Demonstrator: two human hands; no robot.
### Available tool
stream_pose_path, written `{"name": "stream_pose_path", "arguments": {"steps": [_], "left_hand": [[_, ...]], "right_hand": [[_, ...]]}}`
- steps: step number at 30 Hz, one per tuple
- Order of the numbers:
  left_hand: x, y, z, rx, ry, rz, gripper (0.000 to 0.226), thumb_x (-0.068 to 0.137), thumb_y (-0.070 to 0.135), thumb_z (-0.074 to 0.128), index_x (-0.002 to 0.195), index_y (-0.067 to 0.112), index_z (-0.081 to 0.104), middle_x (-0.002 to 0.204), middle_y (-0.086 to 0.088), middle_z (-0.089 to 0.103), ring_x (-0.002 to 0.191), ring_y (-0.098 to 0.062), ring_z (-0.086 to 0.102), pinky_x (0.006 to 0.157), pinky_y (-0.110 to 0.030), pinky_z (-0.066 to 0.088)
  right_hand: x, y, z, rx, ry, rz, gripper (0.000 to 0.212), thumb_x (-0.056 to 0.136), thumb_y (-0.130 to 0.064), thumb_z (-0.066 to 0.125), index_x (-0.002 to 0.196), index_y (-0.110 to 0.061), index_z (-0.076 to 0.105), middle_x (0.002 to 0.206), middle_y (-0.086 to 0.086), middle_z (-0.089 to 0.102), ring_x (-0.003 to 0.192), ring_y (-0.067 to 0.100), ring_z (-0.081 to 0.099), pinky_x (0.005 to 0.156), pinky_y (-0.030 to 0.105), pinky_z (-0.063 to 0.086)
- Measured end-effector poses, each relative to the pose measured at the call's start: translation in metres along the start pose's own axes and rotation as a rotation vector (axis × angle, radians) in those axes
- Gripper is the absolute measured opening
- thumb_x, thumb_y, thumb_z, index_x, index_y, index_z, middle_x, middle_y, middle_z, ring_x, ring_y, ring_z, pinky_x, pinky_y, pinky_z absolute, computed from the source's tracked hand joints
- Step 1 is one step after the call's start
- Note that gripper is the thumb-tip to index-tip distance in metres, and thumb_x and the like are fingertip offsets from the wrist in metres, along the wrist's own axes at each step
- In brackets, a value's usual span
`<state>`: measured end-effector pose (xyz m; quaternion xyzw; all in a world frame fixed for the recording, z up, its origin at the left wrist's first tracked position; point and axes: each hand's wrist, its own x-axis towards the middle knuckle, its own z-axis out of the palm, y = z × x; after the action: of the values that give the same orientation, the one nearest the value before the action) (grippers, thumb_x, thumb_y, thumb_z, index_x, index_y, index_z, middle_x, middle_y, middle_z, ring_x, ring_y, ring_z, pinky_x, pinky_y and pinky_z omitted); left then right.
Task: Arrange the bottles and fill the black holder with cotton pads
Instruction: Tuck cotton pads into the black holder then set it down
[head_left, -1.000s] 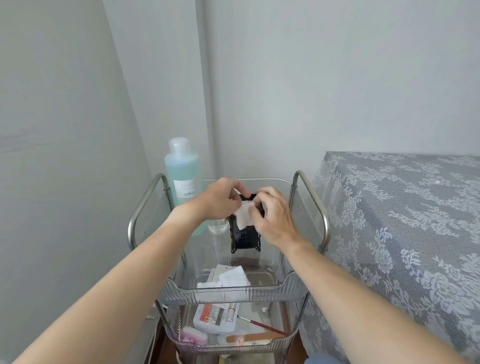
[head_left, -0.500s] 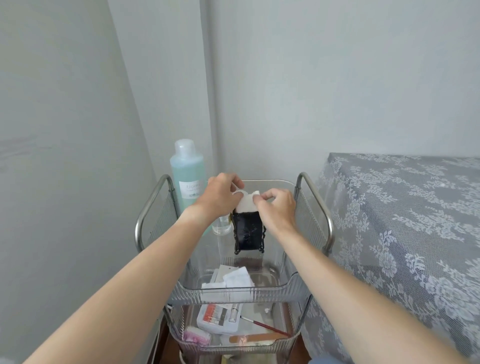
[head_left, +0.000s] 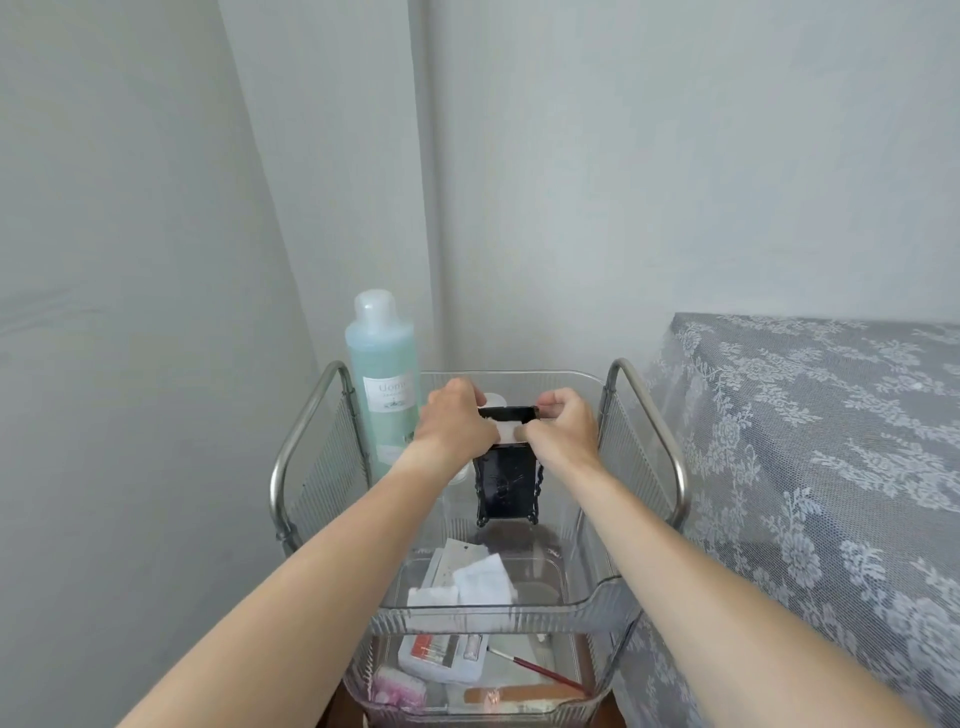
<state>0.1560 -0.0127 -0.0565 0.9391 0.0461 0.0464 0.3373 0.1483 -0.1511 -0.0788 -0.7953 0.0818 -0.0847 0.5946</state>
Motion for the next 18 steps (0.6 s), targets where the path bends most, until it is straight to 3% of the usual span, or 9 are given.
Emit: {"name": "stream_pose_path", "arguments": {"steps": [3,6,10,12,14,15,17,18], "left_hand": [[0.003,-0.005,0.006,-0.011,0.019,-0.018,0.043,0.074,0.011,0.074,0.113,0.017,0.059,0.114,-0.009,0.06,0.094,-0.022,0.051,0.075,-0.028,0.043],[0.007,-0.002,0.006,-0.137,0.023,-0.026,0.041,0.073,0.01,0.073,0.11,0.019,0.058,0.109,-0.008,0.061,0.094,-0.021,0.058,0.071,-0.028,0.048],[0.0,-0.001,0.004,-0.217,0.031,-0.07,0.036,0.072,0.013,0.069,0.105,0.024,0.058,0.106,-0.008,0.063,0.095,-0.024,0.063,0.071,-0.032,0.054],[-0.01,-0.004,0.007,-0.268,0.045,-0.07,0.033,0.074,0.028,0.072,0.103,0.023,0.058,0.103,-0.008,0.065,0.088,-0.023,0.063,0.068,-0.032,0.052],[-0.026,-0.006,0.009,-0.307,0.094,-0.088,0.038,0.077,0.052,0.063,0.096,0.019,0.058,0.095,-0.004,0.067,0.089,-0.024,0.061,0.069,-0.034,0.05],[-0.034,-0.007,0.008,-0.329,0.124,-0.102,0.041,0.08,0.056,0.053,0.088,0.016,0.058,0.087,-0.003,0.066,0.088,-0.028,0.063,0.069,-0.039,0.05],[-0.045,-0.015,0.007,-0.357,0.103,-0.138,0.04,0.082,0.043,0.042,0.076,0.008,0.058,0.073,-0.009,0.063,0.074,-0.034,0.064,0.065,-0.047,0.053],[-0.049,-0.021,0.006,-0.328,0.034,-0.173,0.035,0.082,0.035,0.043,0.075,0.005,0.058,0.07,-0.011,0.061,0.065,-0.029,0.061,0.059,-0.042,0.053]], "right_hand": [[0.003,0.007,0.001,0.061,-0.027,0.019,0.035,0.071,-0.002,0.074,0.098,-0.019,0.058,0.1,0.0,0.066,0.091,0.012,0.063,0.062,0.015,0.04],[0.005,0.007,-0.002,0.117,-0.048,-0.035,0.026,0.073,-0.017,0.074,0.096,-0.021,0.061,0.098,-0.004,0.068,0.091,0.008,0.063,0.067,0.017,0.041],[0.002,0.005,-0.001,0.044,-0.133,-0.067,0.033,0.073,-0.019,0.067,0.103,-0.028,0.058,0.097,-0.014,0.062,0.084,-0.005,0.055,0.053,0.001,0.037],[-0.003,0.012,0.001,0.03,-0.137,-0.056,0.031,0.074,-0.021,0.064,0.104,-0.028,0.058,0.097,-0.011,0.063,0.083,-0.001,0.057,0.051,0.002,0.037],[-0.006,0.019,0.0,-0.032,-0.127,-0.075,0.024,0.077,-0.035,0.064,0.099,-0.032,0.057,0.094,-0.014,0.063,0.083,0.002,0.059,0.051,0.007,0.037],[-0.006,0.021,-0.002,-0.069,-0.131,-0.101,0.024,0.078,-0.043,0.062,0.099,-0.034,0.056,0.095,-0.015,0.062,0.085,0.003,0.06,0.056,0.008,0.037],[-0.003,0.025,-0.004,-0.146,-0.156,-0.154,0.036,0.081,-0.054,0.054,0.11,-0.033,0.056,0.108,-0.009,0.063,0.101,0.012,0.06,0.077,0.023,0.045],[-0.001,0.027,-0.004,-0.189,-0.162,-0.179,0.045,0.083,-0.056,0.05,0.12,-0.032,0.054,0.121,-0.005,0.061,0.113,0.017,0.056,0.09,0.032,0.045]]}}
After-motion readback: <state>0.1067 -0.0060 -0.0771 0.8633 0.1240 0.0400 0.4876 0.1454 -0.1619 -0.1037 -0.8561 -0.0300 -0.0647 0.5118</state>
